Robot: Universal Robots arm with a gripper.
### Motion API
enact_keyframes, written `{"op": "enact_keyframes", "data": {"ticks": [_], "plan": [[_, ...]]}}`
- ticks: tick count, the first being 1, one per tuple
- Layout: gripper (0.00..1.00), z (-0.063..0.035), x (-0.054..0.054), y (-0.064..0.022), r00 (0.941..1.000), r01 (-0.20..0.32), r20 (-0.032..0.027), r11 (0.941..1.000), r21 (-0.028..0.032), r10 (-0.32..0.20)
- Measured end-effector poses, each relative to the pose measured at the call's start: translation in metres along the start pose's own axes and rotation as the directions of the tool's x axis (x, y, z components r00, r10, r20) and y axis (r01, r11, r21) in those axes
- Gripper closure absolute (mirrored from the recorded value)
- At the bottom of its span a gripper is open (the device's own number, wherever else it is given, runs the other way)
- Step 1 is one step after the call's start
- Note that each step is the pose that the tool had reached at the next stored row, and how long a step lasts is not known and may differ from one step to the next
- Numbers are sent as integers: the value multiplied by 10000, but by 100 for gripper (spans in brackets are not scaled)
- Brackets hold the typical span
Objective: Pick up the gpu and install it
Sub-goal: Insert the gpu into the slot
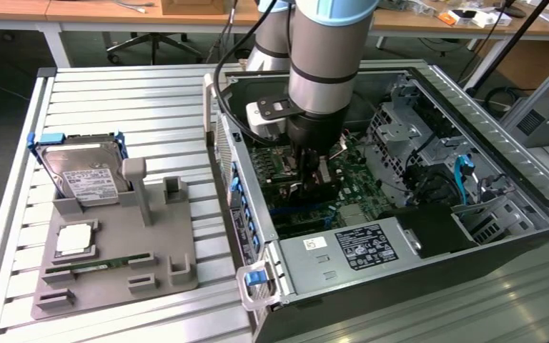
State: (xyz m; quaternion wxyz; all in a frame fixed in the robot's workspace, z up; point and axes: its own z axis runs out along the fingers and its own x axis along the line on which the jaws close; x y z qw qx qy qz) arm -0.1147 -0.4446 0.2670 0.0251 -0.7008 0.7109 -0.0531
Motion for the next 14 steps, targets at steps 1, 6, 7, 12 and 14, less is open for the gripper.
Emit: {"op": "enact_keyframes", "data": {"ticks": [1,6,7,12,14], "plan": [[73,6,-1,1,10000,1,-12,10000,1,-1],[73,32,-2,3,10000,33,-80,10000,1,-33],[73,34,-3,3,9999,39,-100,10000,1,-39],[73,46,-3,3,9999,47,-136,10000,2,-47],[73,52,-4,3,9999,56,-163,10000,3,-56]]}}
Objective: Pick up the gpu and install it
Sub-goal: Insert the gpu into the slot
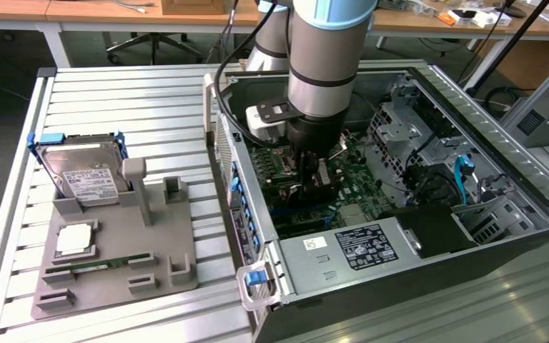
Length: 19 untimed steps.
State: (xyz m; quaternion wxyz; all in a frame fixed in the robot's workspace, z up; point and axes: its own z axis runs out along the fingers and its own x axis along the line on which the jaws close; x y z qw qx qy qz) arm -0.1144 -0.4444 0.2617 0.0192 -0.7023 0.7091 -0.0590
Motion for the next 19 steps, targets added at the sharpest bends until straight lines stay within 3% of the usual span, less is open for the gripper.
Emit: {"op": "enact_keyframes", "data": {"ticks": [3,13,14,16,19], "plan": [[73,6,0,1,10000,11,-43,10000,1,-11],[73,7,-1,1,10000,17,-89,10000,2,-17],[72,6,-1,1,10000,17,-94,10000,2,-17],[60,6,-1,1,9999,19,-102,10000,2,-18],[60,6,-1,1,9999,20,-114,10000,2,-20]]}}
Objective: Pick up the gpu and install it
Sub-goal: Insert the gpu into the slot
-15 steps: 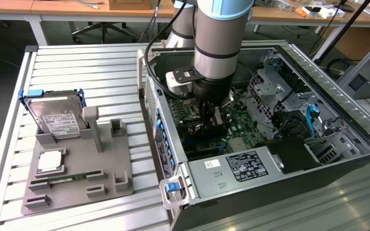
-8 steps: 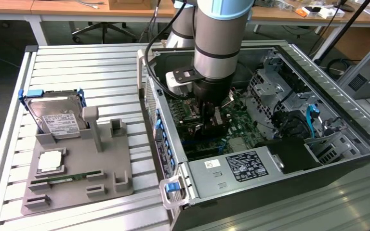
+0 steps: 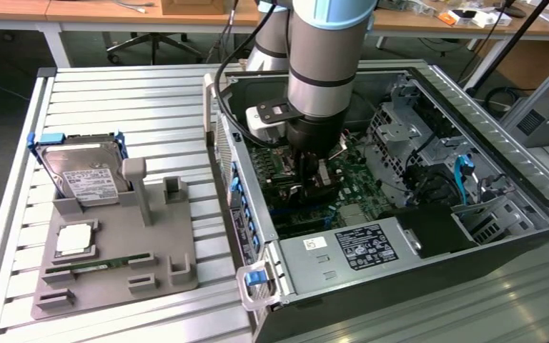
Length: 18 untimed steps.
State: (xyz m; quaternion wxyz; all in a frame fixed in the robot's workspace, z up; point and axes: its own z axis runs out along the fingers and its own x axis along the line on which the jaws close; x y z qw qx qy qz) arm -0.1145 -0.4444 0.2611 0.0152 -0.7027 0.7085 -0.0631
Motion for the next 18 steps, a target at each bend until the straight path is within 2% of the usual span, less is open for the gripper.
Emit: {"op": "enact_keyframes", "data": {"ticks": [2,6,9,11,12,13,14,15,17,18], "plan": [[60,-30,2,-3,10000,0,-8,10000,0,0],[60,-272,16,-30,10000,2,-12,10000,-1,-2],[61,-376,5,-41,10000,4,-49,10000,-1,-4],[74,-399,0,-47,10000,7,-56,10000,1,-7],[74,-398,-1,-55,10000,7,-54,10000,2,-7],[80,-397,-1,-70,10000,7,-56,10000,-7,-7],[86,-395,-1,-94,10000,7,-57,10000,-20,-7],[86,-391,-1,-130,10000,9,-57,10000,-42,-9],[89,-379,-2,-238,10000,15,-58,9999,-135,-16],[89,-369,-3,-321,10000,21,-58,9998,-204,-23]]}}
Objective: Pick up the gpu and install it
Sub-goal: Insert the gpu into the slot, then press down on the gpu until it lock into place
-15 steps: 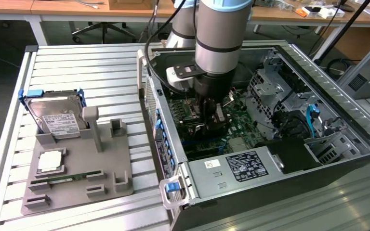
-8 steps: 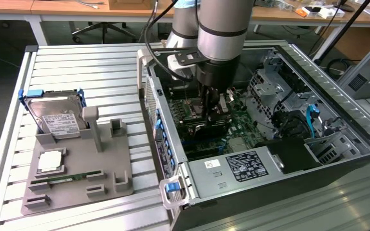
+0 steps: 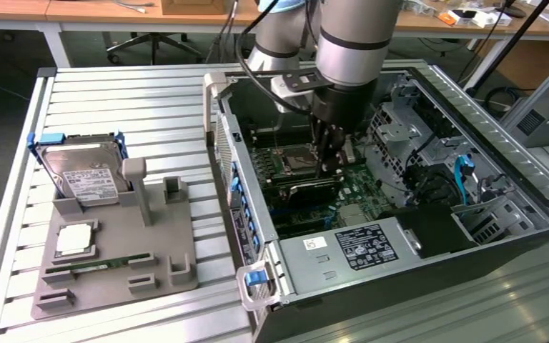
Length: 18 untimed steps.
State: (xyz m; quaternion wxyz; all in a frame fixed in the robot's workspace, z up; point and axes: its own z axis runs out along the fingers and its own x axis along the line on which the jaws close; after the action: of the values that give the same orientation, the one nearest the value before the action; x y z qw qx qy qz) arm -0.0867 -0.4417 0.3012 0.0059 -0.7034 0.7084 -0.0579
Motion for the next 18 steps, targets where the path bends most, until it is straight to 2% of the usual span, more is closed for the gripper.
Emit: {"op": "enact_keyframes", "data": {"ticks": [2,7,15,17,18], "plan": [[89,22,-2,-164,10000,8,0,9999,-106,-8],[89,61,-6,-471,10000,20,0,9996,-266,-20],[89,61,-6,-469,10000,19,-1,9996,-268,-19],[89,55,-6,-402,10000,18,0,9997,-247,-18],[89,52,-5,-358,10000,16,20,9997,-232,-15]]}}
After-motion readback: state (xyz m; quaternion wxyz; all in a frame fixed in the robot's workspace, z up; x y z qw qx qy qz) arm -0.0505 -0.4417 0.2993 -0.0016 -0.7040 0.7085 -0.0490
